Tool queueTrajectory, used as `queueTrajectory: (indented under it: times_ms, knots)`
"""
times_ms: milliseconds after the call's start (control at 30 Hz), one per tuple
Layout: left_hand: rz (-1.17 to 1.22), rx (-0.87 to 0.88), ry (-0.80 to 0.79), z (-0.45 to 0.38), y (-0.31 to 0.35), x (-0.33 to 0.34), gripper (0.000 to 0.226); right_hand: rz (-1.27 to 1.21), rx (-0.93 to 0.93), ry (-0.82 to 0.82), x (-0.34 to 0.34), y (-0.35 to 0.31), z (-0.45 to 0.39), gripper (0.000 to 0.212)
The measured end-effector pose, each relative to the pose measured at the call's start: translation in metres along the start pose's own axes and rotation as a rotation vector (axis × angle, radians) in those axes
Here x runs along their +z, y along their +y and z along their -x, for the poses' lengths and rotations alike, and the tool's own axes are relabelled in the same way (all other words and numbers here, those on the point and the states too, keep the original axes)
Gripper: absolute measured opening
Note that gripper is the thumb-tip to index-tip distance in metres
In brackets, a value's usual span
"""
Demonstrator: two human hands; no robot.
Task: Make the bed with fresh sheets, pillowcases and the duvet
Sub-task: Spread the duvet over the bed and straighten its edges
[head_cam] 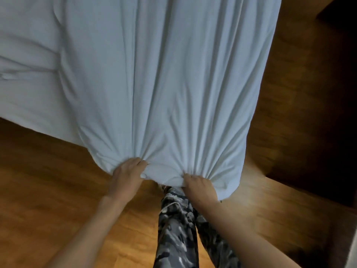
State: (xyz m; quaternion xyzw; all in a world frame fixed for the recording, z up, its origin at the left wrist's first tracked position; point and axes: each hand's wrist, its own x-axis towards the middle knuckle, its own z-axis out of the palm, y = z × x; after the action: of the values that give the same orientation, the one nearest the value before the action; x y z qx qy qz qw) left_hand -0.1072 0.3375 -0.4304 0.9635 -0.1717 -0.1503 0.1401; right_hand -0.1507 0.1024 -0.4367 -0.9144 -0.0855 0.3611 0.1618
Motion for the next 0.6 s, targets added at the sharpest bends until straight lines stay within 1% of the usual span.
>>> queueTrajectory:
  times_ms: [100,167,267,333,367,400,433,500,533,600]
  knots:
    - [0.007,-0.035,-0.064,0.052,0.006,-0.001,0.028,-0.057,-0.042,-0.111,0.021,-0.020,0.039,0.036]
    - [-0.023,-0.041,-0.112,0.069,0.010,-0.010,0.035,-0.081,-0.047,-0.153,0.021,-0.030,0.056,0.035]
    - [-0.002,-0.015,-0.162,0.074,0.016,-0.034,0.034,-0.065,-0.031,-0.141,0.011,-0.036,0.068,0.029]
    - [-0.026,-0.022,-0.193,0.069,0.025,-0.047,0.028,-0.004,-0.039,-0.057,-0.007,-0.034,0.077,0.020]
    - [-0.069,-0.045,-0.226,0.066,0.032,-0.052,0.026,0.043,-0.036,-0.023,-0.018,-0.031,0.081,0.023]
    - [-0.133,-0.089,-0.290,0.064,0.042,-0.055,0.030,0.112,-0.023,-0.030,-0.026,-0.028,0.088,0.036]
    - [-0.198,-0.150,-0.394,0.066,0.055,-0.057,0.041,0.175,0.002,-0.008,-0.033,-0.024,0.096,0.047]
    - [-0.261,-0.253,-0.581,0.076,0.083,-0.060,0.062,0.183,0.030,-0.079,-0.047,-0.019,0.114,0.056]
    - [-0.255,-0.272,-0.612,0.082,0.096,-0.064,0.066,0.194,0.042,-0.105,-0.052,-0.016,0.122,0.056]
    - [-0.185,-0.285,-0.581,0.096,0.116,-0.078,0.064,0.207,0.039,-0.107,-0.069,-0.014,0.138,0.051]
